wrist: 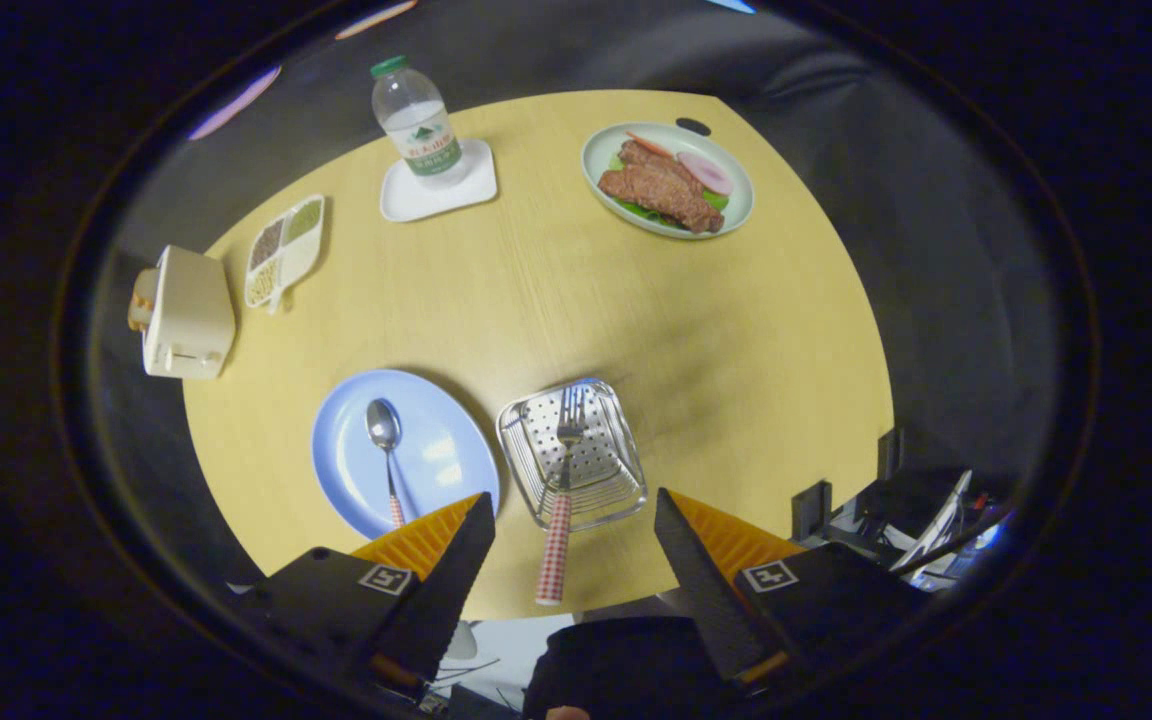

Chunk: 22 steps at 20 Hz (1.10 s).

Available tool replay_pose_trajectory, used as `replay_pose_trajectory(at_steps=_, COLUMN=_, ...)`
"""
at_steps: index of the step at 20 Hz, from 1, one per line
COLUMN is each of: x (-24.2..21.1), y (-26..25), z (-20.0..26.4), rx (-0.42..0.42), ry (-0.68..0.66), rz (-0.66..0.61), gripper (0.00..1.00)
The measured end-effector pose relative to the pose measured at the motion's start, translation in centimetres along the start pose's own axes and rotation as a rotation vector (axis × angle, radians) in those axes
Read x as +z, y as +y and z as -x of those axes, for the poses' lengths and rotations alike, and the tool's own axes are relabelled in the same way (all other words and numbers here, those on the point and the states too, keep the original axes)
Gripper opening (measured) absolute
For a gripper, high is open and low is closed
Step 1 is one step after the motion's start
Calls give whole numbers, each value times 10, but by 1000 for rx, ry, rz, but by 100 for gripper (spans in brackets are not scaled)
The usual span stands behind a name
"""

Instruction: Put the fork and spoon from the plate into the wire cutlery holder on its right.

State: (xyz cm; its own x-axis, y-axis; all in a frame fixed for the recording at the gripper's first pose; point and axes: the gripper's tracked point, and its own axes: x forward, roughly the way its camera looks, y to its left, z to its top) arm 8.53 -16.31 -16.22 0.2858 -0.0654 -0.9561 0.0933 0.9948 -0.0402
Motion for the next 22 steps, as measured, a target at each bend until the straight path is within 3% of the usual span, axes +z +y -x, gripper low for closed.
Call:
replay_pose_trajectory(at_steps=5, x=10, y=35, z=38, rx=27, ry=-189, rz=29, gripper=100)
replay_pose_trajectory(at_steps=10, x=1, y=67, z=57, rx=-32, ry=-374, rz=165, gripper=100)
replay_pose_trajectory(at_steps=13, x=-1, y=103, z=65, rx=10, ry=-501, rz=197, gripper=100)
replay_pose_trajectory(at_steps=17, x=-17, y=125, z=53, rx=2, ry=-614, rz=197, gripper=100)
replay_pose_trajectory(at_steps=22, x=-52, y=146, z=10, rx=2, ry=-662, rz=198, gripper=100)
